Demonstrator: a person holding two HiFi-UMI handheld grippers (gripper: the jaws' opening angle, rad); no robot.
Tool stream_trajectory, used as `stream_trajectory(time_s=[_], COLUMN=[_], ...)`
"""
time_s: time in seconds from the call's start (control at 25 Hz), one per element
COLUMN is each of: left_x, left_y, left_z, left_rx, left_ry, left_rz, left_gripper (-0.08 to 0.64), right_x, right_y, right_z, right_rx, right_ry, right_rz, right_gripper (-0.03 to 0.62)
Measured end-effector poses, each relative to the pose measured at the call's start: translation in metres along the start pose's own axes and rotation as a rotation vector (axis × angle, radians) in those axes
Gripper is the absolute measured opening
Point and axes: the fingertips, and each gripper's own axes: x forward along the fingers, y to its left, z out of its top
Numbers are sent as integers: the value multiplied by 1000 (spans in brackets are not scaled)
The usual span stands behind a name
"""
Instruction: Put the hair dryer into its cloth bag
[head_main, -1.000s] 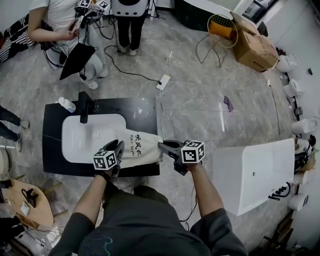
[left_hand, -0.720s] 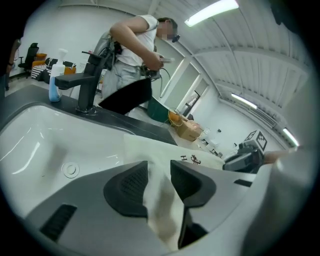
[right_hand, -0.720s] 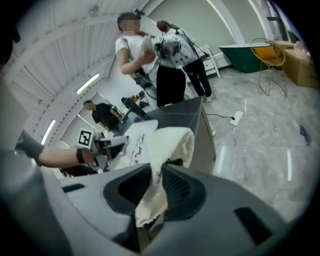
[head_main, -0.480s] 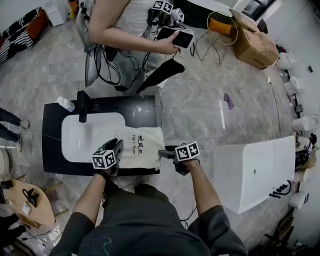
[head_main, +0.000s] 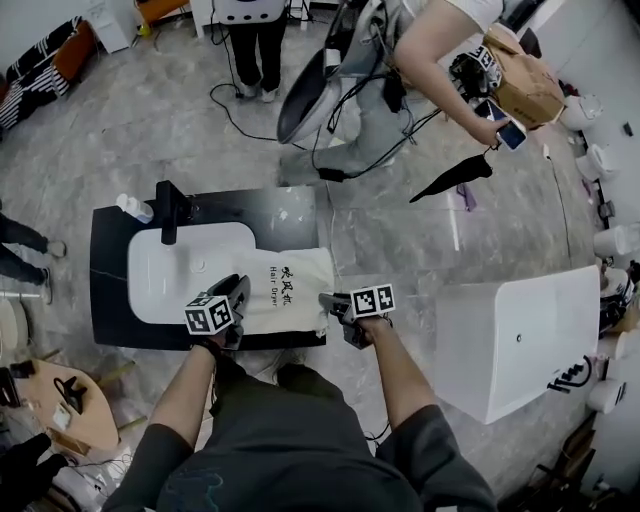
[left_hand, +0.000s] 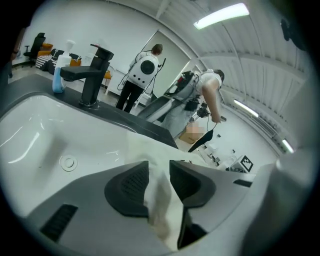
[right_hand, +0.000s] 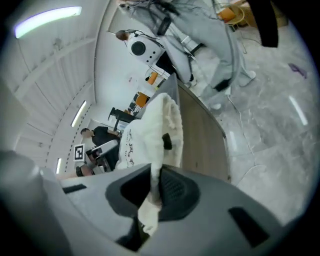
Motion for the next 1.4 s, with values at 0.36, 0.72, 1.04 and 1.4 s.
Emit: stream_trajectory(time_s=[0.36, 0.72, 1.04, 1.4], left_x=[9, 14, 10, -19], left_y=[-13, -32, -22, 18], left_z=[4, 3, 1, 0], left_rx=[35, 94, 119, 36], left_ry=[8, 24, 40, -1], left_rz=[-41, -73, -68, 6], left_gripper=[138, 161, 167, 175], right_x=[-23, -39, -25, -29], right_y=[21, 38, -2, 18], right_z=[15, 20, 10, 21], right_rx=[-87, -110, -210, -424], right_ry=[-16, -31, 30, -3], right_rz=[72, 177, -114, -255], right_gripper=[9, 9, 29, 133])
